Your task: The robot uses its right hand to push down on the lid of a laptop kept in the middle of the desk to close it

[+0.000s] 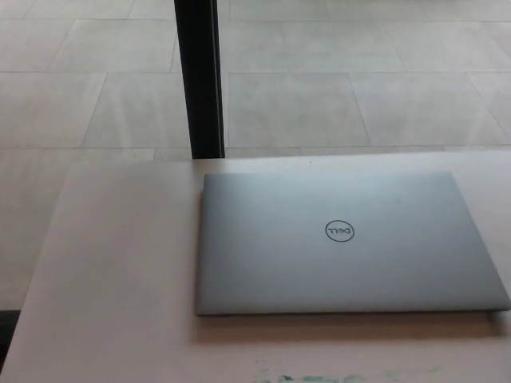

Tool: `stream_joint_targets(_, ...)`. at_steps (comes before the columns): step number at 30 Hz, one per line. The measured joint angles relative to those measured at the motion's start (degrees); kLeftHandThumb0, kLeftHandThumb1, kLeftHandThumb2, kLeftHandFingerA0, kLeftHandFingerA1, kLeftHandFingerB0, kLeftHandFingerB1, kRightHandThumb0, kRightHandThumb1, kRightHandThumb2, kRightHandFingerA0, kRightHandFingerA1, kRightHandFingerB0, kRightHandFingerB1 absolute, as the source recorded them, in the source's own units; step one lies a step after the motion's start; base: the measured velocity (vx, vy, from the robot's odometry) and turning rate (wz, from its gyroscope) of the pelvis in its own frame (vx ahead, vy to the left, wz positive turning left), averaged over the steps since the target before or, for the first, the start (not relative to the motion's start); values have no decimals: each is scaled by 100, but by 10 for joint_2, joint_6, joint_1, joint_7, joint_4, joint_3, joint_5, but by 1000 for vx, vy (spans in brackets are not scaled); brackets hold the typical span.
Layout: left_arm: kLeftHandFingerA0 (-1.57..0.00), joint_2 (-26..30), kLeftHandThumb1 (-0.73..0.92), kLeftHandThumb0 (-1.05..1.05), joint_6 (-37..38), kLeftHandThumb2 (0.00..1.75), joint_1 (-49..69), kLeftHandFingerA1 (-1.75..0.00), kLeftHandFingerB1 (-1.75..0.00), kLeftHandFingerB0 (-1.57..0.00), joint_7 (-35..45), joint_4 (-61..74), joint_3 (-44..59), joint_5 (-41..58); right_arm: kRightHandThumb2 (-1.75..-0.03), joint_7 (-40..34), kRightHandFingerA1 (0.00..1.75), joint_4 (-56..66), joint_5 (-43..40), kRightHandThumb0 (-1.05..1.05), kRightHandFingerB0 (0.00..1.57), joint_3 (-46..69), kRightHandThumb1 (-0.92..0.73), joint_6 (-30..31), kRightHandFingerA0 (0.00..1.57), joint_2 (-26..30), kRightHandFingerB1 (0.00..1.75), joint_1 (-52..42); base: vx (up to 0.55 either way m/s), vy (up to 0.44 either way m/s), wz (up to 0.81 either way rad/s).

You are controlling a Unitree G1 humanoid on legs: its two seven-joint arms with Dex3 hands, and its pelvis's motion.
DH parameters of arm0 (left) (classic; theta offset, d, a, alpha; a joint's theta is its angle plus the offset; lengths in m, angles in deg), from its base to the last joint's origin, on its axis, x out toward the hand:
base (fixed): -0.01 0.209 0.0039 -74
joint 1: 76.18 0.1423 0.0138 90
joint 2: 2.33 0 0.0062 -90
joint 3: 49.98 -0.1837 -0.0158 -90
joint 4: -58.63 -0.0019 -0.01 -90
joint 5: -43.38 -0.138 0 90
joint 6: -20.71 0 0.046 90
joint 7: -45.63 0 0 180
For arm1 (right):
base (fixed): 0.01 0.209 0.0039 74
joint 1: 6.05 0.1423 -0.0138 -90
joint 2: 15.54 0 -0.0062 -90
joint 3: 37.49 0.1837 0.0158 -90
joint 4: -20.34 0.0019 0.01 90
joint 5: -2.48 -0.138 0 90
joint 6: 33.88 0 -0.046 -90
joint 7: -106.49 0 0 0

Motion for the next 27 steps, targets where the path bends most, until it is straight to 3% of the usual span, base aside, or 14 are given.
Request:
stream_joint_targets(11,-28,0,91,-90,0,75,4,-40,-29,-15,0,-2,0,0,-61,3,96,-108,-55,-64,62,180,-73,-33,72,0,62,-114,0,0,0)
stream_joint_targets(12,-29,0,91,-90,0,76,4,-40,-29,-15,0,-2,0,0,-104,4,94,-116,-58,-58,57,189,-60,-36,75,0,72,-119,0,0,0)
stream_joint_targets(13,-29,0,91,-90,0,76,5,-40,-29,-15,0,-3,0,0,-104,3,94,-141,-67,-58,57,215,-60,-42,75,0,72,-135,0,0,0)
stream_joint_targets(15,-30,0,91,-90,0,75,6,-40,-29,-16,0,-4,0,0,-92,3,100,-169,-77,-68,60,245,-56,-50,81,0,71,-151,0,0,0)
stream_joint_targets(17,-24,0,76,-86,0,112,7,-51,-40,-9,0,-6,0,0,-93,3,102,-198,-87,-70,59,275,-57,-59,79,0,73,-164,0,0,0)
stream_joint_targets(19,-30,0,92,-90,0,75,7,-40,-28,-15,0,-7,0,0,-63,3,109,-236,-102,-65,61,314,-75,-68,76,0,69,-177,0,0,0)
stream_joint_targets(20,-23,0,75,-87,0,112,7,-51,-41,-10,0,-7,0,0,-63,3,112,-241,-104,-67,58,320,-77,-70,64,0,72,-179,0,0,0)
stream_joint_targets(21,-29,0,92,-89,0,75,6,-41,-28,-15,0,-8,-1,0,-63,3,112,-268,-117,-69,57,347,-78,-77,66,-1,70,-186,0,0,0)
stream_joint_targets(22,-29,0,92,-89,0,75,6,-41,-28,-15,0,-9,-1,0,-63,2,112,-283,-122,-69,57,362,-78,-81,66,-1,70,-190,0,0,0)
stream_joint_targets(23,-27,0,77,-90,0,113,6,-52,-42,-13,-1,-9,-2,0,-93,2,94,-299,-129,-77,55,377,-59,-85,58,-1,70,-193,0,0,0)
stream_joint_targets(24,-28,0,78,-93,0,112,6,-52,-42,-13,-1,-10,-2,0,-64,1,109,-314,-135,-79,55,391,-78,-89,61,-2,66,-197,0,0,0)
stream_joint_targets(25,-28,0,77,-93,0,112,6,-52,-41,-13,-1,-12,-4,-1,-65,1,112,-334,-144,-81,56,410,-78,-92,63,-2,70,-201,0,0,0)
stream_joint_targets(26,-35,0,92,-91,0,71,6,-46,-29,-19,-1,-15,-5,-1,-92,1,104,-348,-150,-84,56,424,-59,-94,72,-2,72,-204,0,0,0)
stream_joint_targets(27,-35,0,92,-90,0,71,6,-46,-29,-19,-1,-16,-5,-1,-63,1,110,-356,-154,-83,60,431,-80,-95,70,-2,69,-205,0,0,0)
